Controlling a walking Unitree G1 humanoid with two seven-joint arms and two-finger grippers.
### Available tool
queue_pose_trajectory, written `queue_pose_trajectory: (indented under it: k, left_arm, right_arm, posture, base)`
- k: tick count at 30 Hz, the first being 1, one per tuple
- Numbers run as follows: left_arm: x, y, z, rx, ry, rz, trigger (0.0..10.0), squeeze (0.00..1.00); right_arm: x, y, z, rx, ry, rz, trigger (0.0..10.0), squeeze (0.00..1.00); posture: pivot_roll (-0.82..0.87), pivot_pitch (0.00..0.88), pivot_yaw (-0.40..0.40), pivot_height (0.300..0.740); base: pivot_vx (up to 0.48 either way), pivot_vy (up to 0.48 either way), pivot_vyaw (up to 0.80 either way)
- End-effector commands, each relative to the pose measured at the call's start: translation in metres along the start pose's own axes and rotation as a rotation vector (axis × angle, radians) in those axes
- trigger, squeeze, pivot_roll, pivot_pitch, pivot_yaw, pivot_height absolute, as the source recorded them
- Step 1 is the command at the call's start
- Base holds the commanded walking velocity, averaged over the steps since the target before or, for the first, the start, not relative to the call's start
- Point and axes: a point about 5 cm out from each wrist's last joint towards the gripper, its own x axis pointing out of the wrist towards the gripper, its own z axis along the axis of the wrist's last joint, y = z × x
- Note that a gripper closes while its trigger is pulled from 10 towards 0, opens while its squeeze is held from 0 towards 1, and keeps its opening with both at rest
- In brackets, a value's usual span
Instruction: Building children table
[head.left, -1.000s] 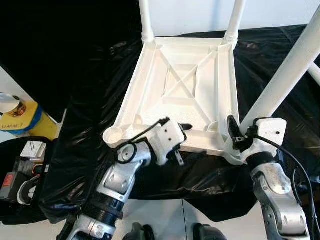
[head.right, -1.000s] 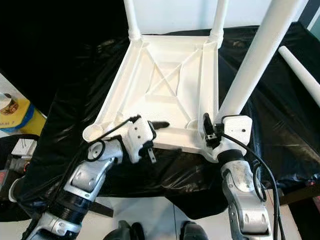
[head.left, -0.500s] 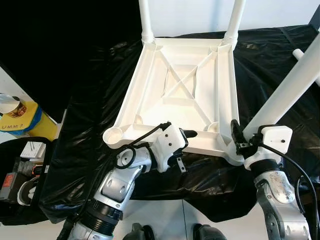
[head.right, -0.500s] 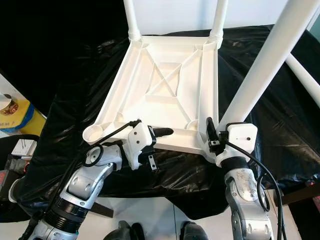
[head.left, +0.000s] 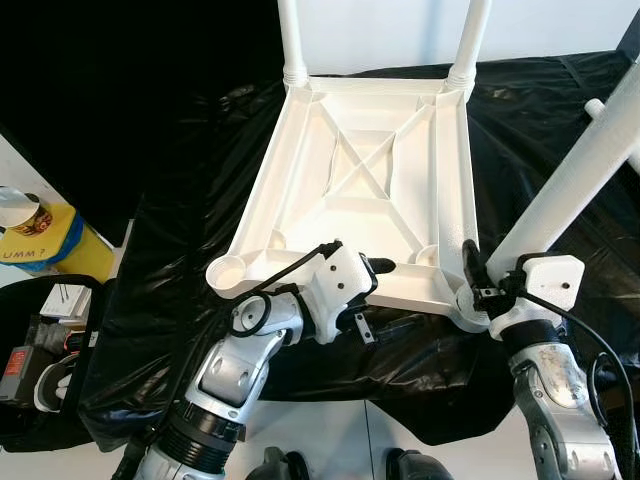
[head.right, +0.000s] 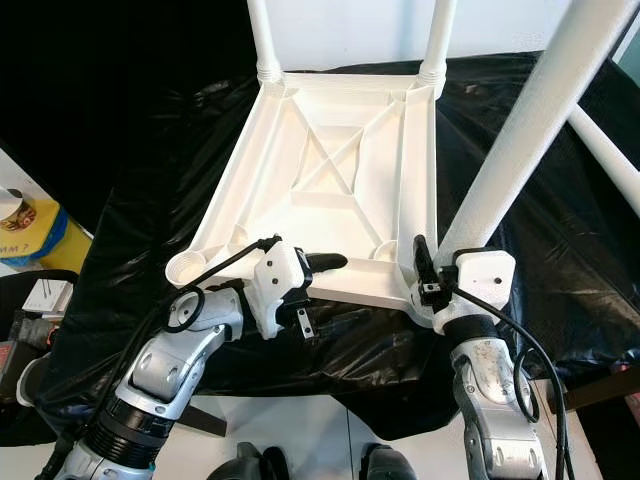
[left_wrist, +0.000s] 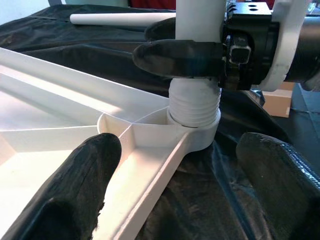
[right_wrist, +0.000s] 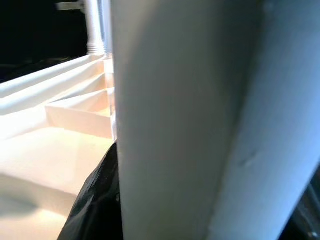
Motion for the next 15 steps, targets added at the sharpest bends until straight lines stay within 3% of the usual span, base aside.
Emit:
queue_pose_trajectory:
  k: [1, 15]
  left_arm:
    - [-0.0016, -0.0034, -0.0001, -0.011, 0.007, 0.004, 10.0, 0.0]
    - [-0.0028, -0.0014, 0.0034, -0.01, 0.005, 0.013, 10.0, 0.0]
  right_arm:
    - [-0.0095, 0.0118, -0.0189, -0.001, 0.082, 0.085, 10.0, 0.0]
    - [-0.0189, 0.0156, -0.0278, -0.011, 0.064, 0.167, 10.0, 0.0]
  posture:
    - [-0.15, 0.18, 0.078, 0.74]
    - [-0.15, 0.181, 0.082, 0.74]
  base:
    - [0.0, 0.0, 0.0]
    - [0.0, 0.0, 0.0]
